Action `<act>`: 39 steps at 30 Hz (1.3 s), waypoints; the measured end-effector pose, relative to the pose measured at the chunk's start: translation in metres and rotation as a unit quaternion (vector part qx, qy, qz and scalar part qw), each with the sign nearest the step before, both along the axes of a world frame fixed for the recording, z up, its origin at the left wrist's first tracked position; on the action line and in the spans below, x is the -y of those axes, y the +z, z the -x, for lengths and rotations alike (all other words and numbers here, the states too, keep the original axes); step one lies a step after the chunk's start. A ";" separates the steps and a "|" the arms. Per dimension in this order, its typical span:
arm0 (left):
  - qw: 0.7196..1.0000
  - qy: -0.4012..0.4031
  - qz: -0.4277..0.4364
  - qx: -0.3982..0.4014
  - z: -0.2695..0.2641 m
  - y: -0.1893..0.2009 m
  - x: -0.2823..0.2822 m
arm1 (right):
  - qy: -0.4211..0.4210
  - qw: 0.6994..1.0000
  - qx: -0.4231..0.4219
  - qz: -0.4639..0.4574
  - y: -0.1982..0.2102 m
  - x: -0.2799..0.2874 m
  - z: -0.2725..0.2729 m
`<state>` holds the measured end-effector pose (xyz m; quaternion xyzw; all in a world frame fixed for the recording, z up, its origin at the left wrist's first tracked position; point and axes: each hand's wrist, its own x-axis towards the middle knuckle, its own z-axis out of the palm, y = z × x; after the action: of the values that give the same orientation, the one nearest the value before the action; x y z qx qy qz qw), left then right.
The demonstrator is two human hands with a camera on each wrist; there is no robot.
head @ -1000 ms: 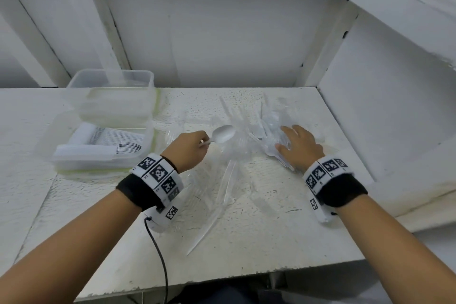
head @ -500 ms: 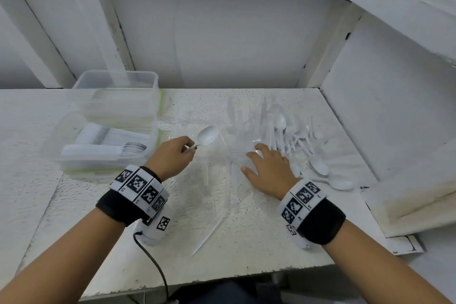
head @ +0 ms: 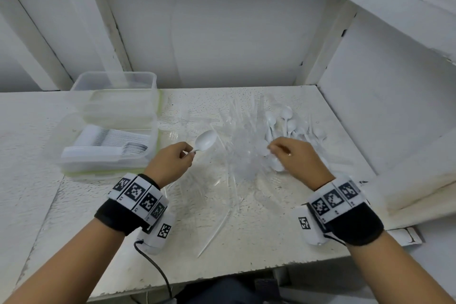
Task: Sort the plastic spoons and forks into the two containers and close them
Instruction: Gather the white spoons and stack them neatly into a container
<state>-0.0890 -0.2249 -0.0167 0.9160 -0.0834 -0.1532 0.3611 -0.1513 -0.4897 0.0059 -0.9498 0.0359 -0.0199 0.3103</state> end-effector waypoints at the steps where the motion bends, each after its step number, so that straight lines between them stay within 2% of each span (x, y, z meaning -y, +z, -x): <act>1: 1.000 -0.001 0.001 0.000 0.001 -0.001 0.000 | -0.054 0.998 0.001 0.029 0.000 0.010 0.000; 2: 1.000 -0.002 0.001 -0.001 0.001 -0.002 0.000 | -0.102 0.993 -0.011 0.062 -0.001 0.021 0.001; 4: 1.000 -0.003 0.003 -0.003 0.002 -0.003 0.000 | -0.150 0.976 -0.097 0.123 -0.005 0.035 0.001; 6: 1.000 -0.005 0.004 -0.004 0.001 -0.004 0.001 | -0.147 0.957 -0.197 0.155 -0.015 0.039 0.000; 7: 1.000 -0.005 0.003 -0.004 0.001 -0.004 0.001 | -0.145 0.952 -0.218 0.159 -0.019 0.038 -0.002; 12: 1.000 -0.006 0.008 -0.009 0.004 -0.003 0.004 | -0.173 0.956 -0.219 0.091 -0.032 0.034 -0.009; 17: 1.000 -0.012 -0.005 -0.004 0.007 -0.004 0.003 | -0.175 0.961 -0.164 0.140 -0.020 0.027 0.005; 22: 1.000 -0.027 0.004 -0.007 0.009 0.000 0.010 | -0.183 0.971 0.037 0.149 0.002 0.032 0.020; 24: 0.999 -0.045 -0.001 0.001 0.008 0.002 0.019 | -0.190 0.970 0.118 0.097 0.016 0.033 0.020; 26: 0.998 -0.060 0.000 0.006 0.008 0.004 0.028 | -0.218 0.961 0.171 -0.004 0.026 0.032 0.019; 28: 0.998 -0.070 0.006 0.006 0.009 0.005 0.037 | -0.259 0.939 0.191 -0.123 0.032 0.030 0.015; 29: 0.997 -0.074 0.010 0.005 0.009 0.005 0.040 | -0.277 0.917 0.196 -0.209 0.035 0.029 0.013; 31: 0.997 -0.082 0.016 0.002 0.011 0.005 0.045 | -0.298 0.848 0.188 -0.396 0.040 0.025 0.011; 32: 0.996 -0.085 0.016 0.001 0.012 0.004 0.046 | -0.300 0.818 0.183 -0.455 0.041 0.025 0.012; 33: 0.996 -0.088 0.015 -0.001 0.013 0.002 0.047 | -0.305 0.804 0.179 -0.479 0.040 0.026 0.013; 34: 0.996 -0.089 0.015 -0.002 0.013 0.001 0.046 | -0.312 0.804 0.174 -0.476 0.036 0.029 0.015; 36: 0.996 -0.088 0.014 -0.003 0.013 -0.001 0.044 | -0.327 0.824 0.151 -0.437 0.023 0.037 0.017; 39: 0.996 -0.087 0.012 0.000 0.013 -0.004 0.039 | -0.336 0.876 0.069 -0.339 0.001 0.051 0.022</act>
<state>-0.1023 -0.2638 -0.0203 0.9009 -0.1649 -0.1830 0.3573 -0.1732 -0.5408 0.0064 -0.7136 0.3360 -0.1747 0.5893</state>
